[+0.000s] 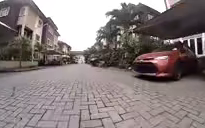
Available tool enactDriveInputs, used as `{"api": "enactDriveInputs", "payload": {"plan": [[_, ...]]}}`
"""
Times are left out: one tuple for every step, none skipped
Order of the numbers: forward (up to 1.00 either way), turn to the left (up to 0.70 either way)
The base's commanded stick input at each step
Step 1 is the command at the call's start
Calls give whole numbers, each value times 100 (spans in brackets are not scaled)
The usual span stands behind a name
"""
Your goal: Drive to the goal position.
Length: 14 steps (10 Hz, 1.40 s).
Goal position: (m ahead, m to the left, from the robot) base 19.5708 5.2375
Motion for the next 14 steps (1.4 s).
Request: {"api": "enactDriveInputs", "payload": {"plan": [[70,0],[70,0],[70,0],[70,0],[70,0],[70,0],[70,0],[70,7],[70,26],[70,35],[70,35],[70,35],[70,0],[70,0]]}}
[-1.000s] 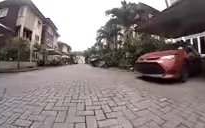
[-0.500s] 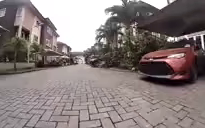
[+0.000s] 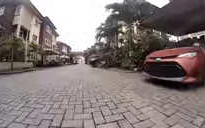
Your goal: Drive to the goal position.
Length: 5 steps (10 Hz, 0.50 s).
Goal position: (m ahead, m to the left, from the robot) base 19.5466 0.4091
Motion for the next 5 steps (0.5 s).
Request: {"api": "enactDriveInputs", "payload": {"plan": [[70,0],[70,0],[70,0],[70,0],[70,0]]}}
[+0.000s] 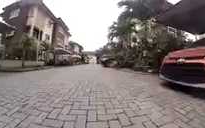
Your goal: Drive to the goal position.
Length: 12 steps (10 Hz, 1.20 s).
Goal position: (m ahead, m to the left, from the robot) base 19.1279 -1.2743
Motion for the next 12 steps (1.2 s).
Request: {"api": "enactDriveInputs", "payload": {"plan": [[70,0],[70,0],[70,0],[70,0],[70,0],[70,0],[70,0],[70,0],[70,0],[70,0],[70,0],[70,0]]}}
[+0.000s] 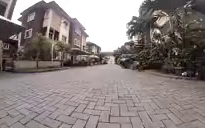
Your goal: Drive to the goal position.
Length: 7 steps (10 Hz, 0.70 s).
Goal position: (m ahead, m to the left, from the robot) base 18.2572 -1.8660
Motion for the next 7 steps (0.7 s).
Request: {"api": "enactDriveInputs", "payload": {"plan": [[70,0],[70,0],[70,0],[70,0],[70,0],[70,0],[70,0]]}}
